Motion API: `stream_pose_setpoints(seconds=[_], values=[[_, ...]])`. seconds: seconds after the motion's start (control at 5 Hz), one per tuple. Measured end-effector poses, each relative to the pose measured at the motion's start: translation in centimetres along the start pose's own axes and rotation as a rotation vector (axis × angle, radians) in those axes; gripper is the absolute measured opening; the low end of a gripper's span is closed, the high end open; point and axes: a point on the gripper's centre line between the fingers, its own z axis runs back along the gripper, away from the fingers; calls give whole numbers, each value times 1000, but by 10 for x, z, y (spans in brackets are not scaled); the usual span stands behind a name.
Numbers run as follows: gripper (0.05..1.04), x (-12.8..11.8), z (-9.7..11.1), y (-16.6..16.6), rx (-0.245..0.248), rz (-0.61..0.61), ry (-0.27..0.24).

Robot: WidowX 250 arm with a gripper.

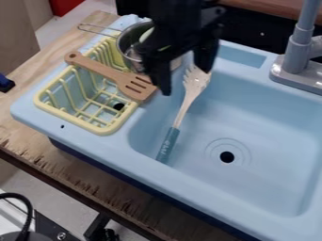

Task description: Put the wooden spatula in the sink on the right of the plastic utensil

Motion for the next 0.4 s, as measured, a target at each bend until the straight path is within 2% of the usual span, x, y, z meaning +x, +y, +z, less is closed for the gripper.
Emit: stream_pose_setpoints(seconds=[0.2,0.4], values=[[998,22,-9,18,6,19,26],[997,43,-6,41,-40,11,34]])
